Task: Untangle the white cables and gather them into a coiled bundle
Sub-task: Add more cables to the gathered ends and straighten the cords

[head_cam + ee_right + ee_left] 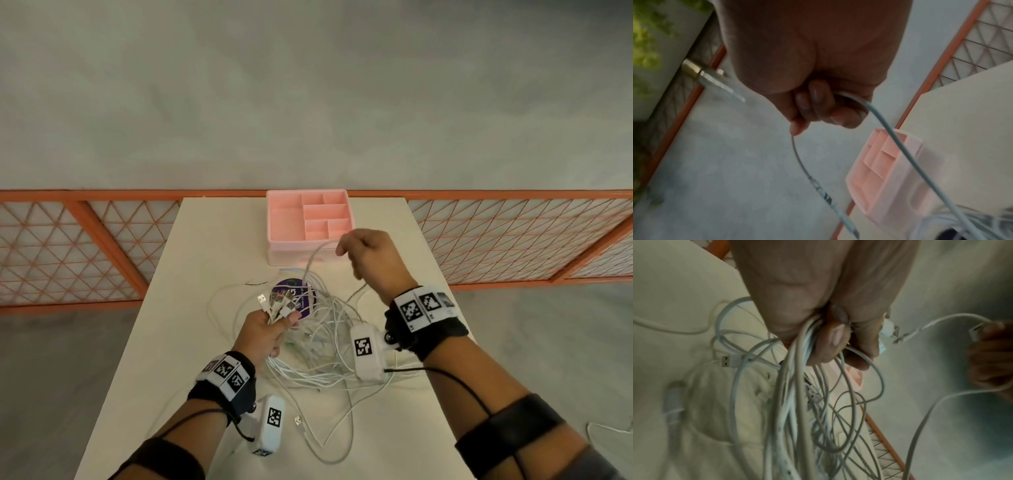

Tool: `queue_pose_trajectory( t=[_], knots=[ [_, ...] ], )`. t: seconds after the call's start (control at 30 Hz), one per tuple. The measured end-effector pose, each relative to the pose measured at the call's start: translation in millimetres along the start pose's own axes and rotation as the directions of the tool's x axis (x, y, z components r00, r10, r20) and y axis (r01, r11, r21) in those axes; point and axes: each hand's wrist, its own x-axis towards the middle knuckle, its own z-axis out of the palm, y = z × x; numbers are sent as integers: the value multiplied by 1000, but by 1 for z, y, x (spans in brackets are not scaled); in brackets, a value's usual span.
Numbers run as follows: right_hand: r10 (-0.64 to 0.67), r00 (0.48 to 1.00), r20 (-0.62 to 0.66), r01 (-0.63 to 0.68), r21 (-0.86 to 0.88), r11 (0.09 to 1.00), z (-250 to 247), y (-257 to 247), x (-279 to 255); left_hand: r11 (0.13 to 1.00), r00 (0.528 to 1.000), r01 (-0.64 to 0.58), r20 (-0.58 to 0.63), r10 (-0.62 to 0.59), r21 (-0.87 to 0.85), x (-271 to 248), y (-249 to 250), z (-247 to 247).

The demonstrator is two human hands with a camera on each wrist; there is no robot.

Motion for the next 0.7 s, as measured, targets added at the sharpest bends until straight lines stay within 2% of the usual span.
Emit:
queue_pose_trajectory(
  t=[0.1, 0.2, 0.3, 0.37, 0.43, 0.53, 0.63, 0.7],
  knots=[
    [-26, 981, -194, 37, 50, 998, -28, -4, 12, 997, 997, 45, -58, -49, -62, -4, -8, -7],
    [-4, 924, -383, 3, -3, 1000, -74, 4, 20, 992, 997, 22, -76, -32, -123, -7, -2, -9],
    [115, 828, -549, -176, -60, 983, -128, 27, 14, 983, 996, -29, -83, 14, -184, -10, 13, -9],
    [235, 738, -632, -299, 5, 954, -162, 48, 1, 965, 998, -34, -64, 18, -260, -13, 25, -6],
    [381, 629, -677, -386, 154, 910, -187, 69, -12, 942, 999, -29, -30, 20, -335, -16, 37, -3],
    [562, 476, -677, -429, 379, 820, -210, 99, -28, 906, 999, -31, 13, 41, -421, -20, 55, 3],
    [679, 387, -623, -501, 476, 723, -217, 128, -44, 884, 996, -55, 41, 84, -464, -24, 71, 13],
    [726, 395, -563, -525, 510, 682, -207, 137, -54, 879, 991, -78, 59, 120, -471, -27, 82, 22]
  ],
)
